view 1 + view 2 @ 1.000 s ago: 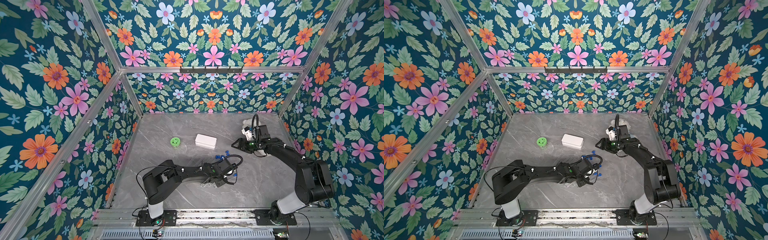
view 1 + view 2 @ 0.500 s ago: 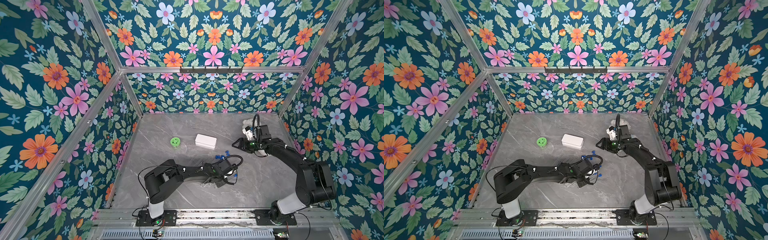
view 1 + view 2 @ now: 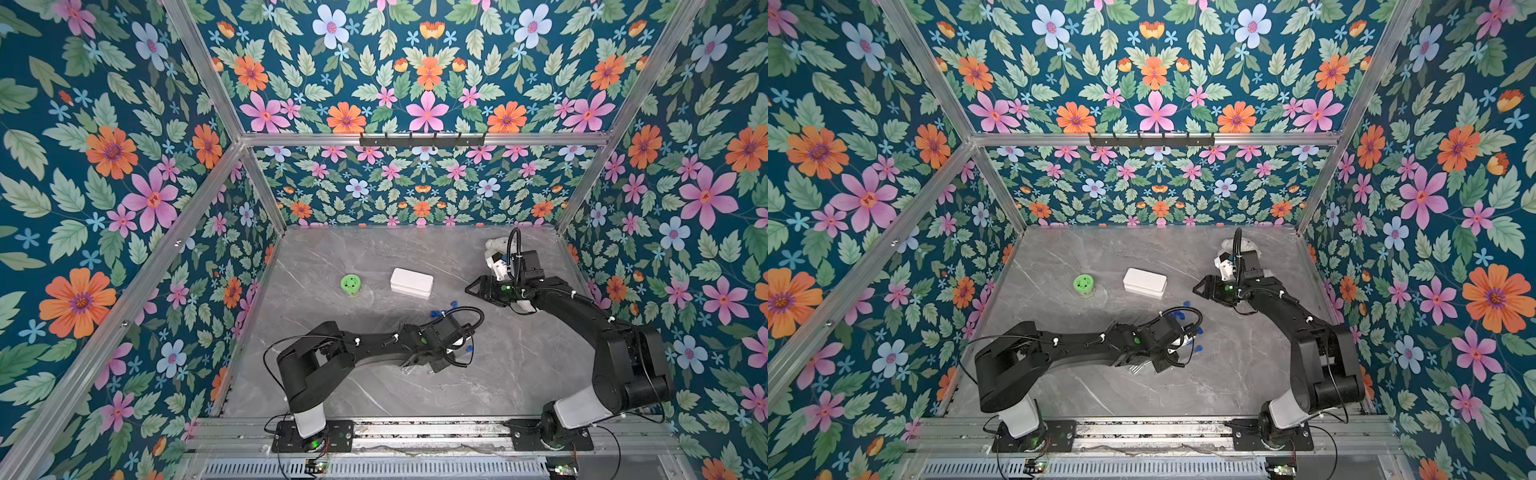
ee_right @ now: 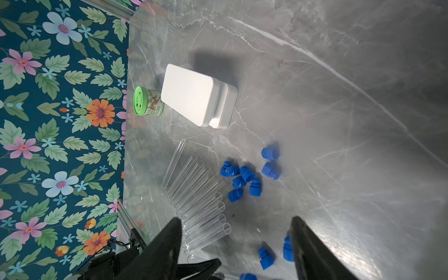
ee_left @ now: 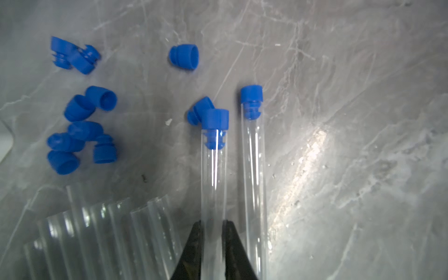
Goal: Remove stoppers from test tubes
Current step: Pick up the test tube at the center of the board, then open the stopper on the test tube.
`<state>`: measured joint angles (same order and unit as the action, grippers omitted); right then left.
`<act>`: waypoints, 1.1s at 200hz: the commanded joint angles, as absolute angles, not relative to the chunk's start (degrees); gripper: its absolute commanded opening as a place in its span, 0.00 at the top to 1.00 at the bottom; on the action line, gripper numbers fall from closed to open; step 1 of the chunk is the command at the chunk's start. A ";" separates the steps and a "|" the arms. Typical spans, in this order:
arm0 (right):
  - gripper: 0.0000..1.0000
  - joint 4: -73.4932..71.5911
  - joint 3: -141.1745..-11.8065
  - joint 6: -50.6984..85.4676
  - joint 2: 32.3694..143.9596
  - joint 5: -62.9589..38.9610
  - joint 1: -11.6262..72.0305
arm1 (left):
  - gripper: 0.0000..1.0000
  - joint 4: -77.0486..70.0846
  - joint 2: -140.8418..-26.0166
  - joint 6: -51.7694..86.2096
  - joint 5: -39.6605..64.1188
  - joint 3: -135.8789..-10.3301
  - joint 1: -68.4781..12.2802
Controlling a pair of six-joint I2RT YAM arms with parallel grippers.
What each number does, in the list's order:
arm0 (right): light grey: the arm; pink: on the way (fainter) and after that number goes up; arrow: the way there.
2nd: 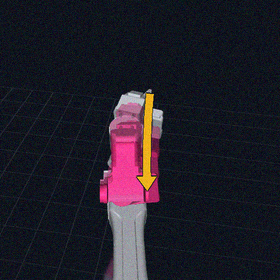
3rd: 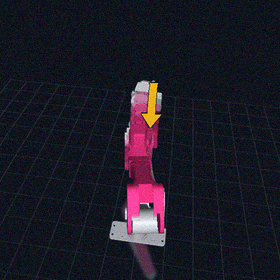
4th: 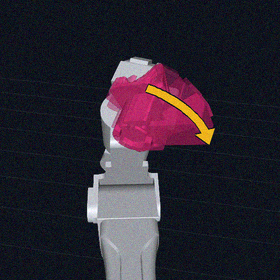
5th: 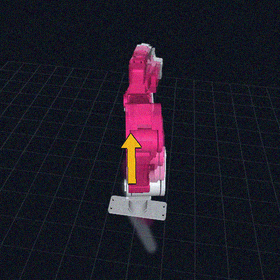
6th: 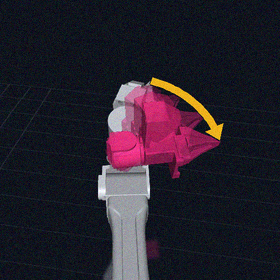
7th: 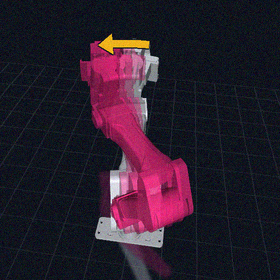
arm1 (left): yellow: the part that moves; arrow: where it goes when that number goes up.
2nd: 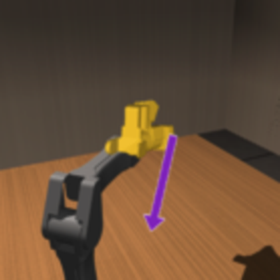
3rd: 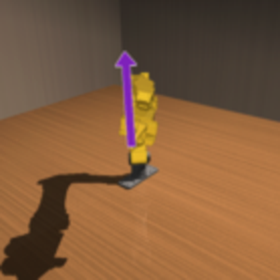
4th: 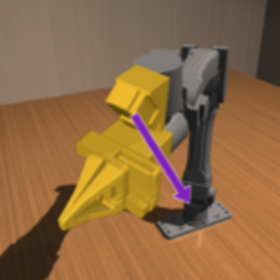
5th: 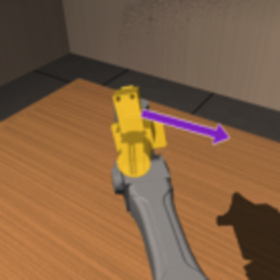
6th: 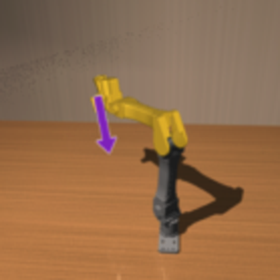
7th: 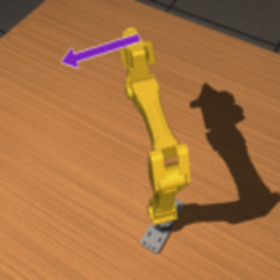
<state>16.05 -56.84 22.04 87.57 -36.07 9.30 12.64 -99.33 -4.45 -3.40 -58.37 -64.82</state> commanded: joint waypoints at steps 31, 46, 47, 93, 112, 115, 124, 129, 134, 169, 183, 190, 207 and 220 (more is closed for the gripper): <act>0.32 12.49 -57.39 21.07 88.26 -46.23 9.43 | 0.93 12.74 -90.47 -4.83 -6.97 -53.21 -61.41; 0.39 10.98 -57.65 21.15 89.35 -51.48 9.89 | 0.95 11.34 -87.19 -5.16 -7.60 -51.14 -60.23; 0.39 10.94 -57.70 21.12 89.41 -51.76 9.96 | 0.95 11.25 -86.92 -5.17 -7.67 -51.06 -60.13; 0.36 11.30 -60.10 19.45 92.54 -57.43 13.46 | 0.96 10.54 -82.47 -6.42 -10.09 -48.73 -58.89; 0.35 12.85 -61.81 18.26 94.50 -59.37 15.26 | 0.96 9.79 -81.49 -6.39 -10.37 -47.76 -58.46; 0.35 12.94 -62.05 18.12 94.51 -59.74 15.57 | 0.96 9.64 -81.28 -6.41 -10.37 -47.65 -58.43; 0.35 13.71 -62.84 17.46 97.36 -60.82 16.43 | 0.96 9.34 -80.88 -6.42 -10.75 -47.31 -58.35; 0.35 14.29 -63.30 17.08 97.90 -61.19 16.93 | 0.96 9.19 -80.71 -6.39 -11.01 -47.17 -58.26; 0.35 14.76 -63.72 16.71 98.43 -61.43 17.40 | 0.96 9.02 -80.51 -6.40 -11.23 -46.99 -58.24; 0.37 18.33 -66.21 14.41 101.53 -62.39 19.61 | 0.96 7.92 -79.44 -6.74 -12.17 -46.06 -57.88; 0.40 18.87 -66.86 13.73 102.16 -63.23 20.53 | 0.96 7.82 -79.33 -6.93 -12.13 -45.97 -57.70; 0.41 19.14 -67.10 13.54 102.42 -63.66 20.82 | 0.96 7.82 -79.38 -7.01 -12.17 -45.97 -57.55; 0.43 20.57 -67.91 12.68 103.33 -64.00 21.46 | 0.97 7.82 -79.34 -6.99 -12.30 -45.96 -57.38; 0.45 21.17 -68.34 12.23 103.79 -64.07 21.90 | 0.96 7.65 -79.34 -7.12 -12.21 -45.90 -57.18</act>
